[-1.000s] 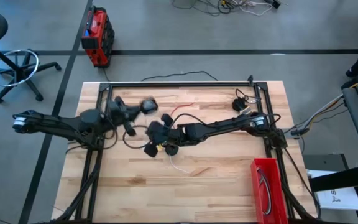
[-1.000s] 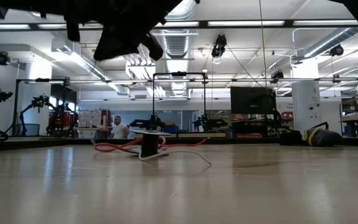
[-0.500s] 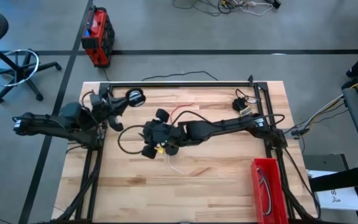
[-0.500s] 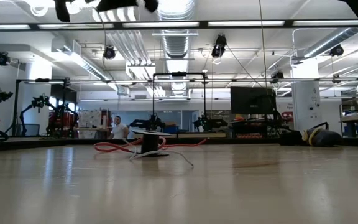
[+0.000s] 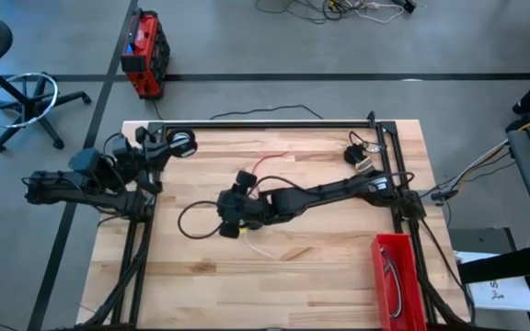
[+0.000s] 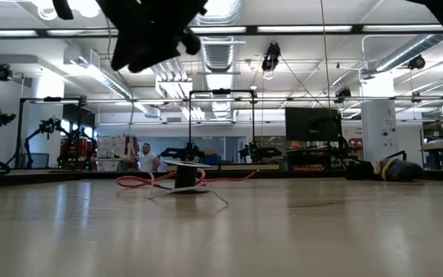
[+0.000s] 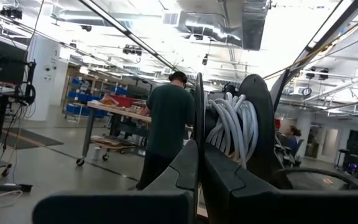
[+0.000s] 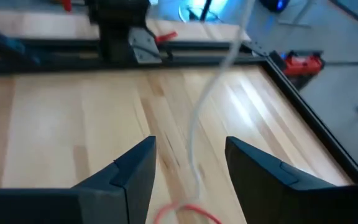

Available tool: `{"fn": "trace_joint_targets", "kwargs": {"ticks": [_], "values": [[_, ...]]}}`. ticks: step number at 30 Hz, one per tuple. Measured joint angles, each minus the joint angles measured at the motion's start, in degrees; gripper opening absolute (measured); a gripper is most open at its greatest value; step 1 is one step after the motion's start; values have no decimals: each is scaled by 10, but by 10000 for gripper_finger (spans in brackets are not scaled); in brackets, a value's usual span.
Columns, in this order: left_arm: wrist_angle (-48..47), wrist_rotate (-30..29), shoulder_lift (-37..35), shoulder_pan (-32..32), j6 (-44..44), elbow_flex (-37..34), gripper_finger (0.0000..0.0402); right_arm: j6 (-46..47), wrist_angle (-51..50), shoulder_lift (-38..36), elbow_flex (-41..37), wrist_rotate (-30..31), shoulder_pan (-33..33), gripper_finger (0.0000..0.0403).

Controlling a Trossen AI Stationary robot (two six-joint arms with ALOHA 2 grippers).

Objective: Coil cords
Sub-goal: Coil the white wire onto the spool

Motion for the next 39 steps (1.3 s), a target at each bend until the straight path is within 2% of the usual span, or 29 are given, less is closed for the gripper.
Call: {"fn": "trace_joint_targets", "kwargs": {"ticks": [5,11,19,23,27,33,39], "values": [[-2,0,0,0,1,0,0,-3,88,12,-21,3,-5,182],[-2,0,2,0,3,-1,0,-1,116,24,-24,-1,-17,160],[-7,0,2,0,5,-1,0,6,118,25,-25,-3,-21,107],[-7,0,1,0,5,-1,0,14,115,25,-24,-4,-20,63],[-12,1,0,0,25,-1,0,34,60,6,-18,-1,-20,9],[-15,87,1,0,80,-1,0,82,-77,-58,-13,31,-25,10],[-69,152,11,0,162,1,0,110,-202,-133,-14,32,-37,4]]}}
